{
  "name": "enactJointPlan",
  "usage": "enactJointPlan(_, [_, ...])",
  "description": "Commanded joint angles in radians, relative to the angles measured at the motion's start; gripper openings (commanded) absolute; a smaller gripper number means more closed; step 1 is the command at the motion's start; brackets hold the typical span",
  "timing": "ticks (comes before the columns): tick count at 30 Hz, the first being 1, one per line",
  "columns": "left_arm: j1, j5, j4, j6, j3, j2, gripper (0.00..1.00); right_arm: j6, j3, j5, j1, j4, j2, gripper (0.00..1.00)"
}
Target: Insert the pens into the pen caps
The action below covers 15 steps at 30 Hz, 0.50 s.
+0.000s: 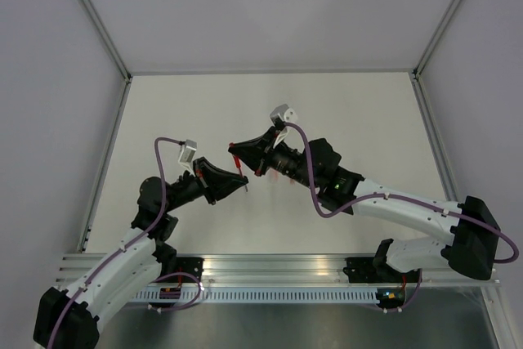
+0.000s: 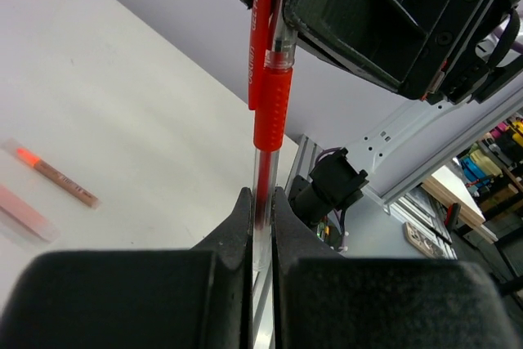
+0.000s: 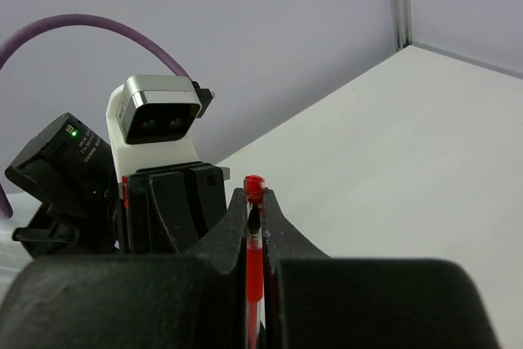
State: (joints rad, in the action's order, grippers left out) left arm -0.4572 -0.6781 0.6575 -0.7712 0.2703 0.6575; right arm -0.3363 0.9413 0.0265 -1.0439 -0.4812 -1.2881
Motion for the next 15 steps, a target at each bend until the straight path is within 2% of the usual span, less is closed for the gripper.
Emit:
enactJointPlan(1, [0.02,0.216,0.062,0.015,0.099,0.01,0.02,-0.003,-0.047,0.125,-0.031,0.165,0.019,0.0])
enactJointPlan(11, [0.02,0.233,0.036,0.013,0.164,0.039,0.02,-0.006,-0.128,0.138,-0.031,0.173,0.052,0.0])
enactJointPlan(15, [0.02,0.255,0.022,0.016,0.17,0.04,0.02,-0.038,-0.176,0.171,-0.031,0.109,0.052,0.0])
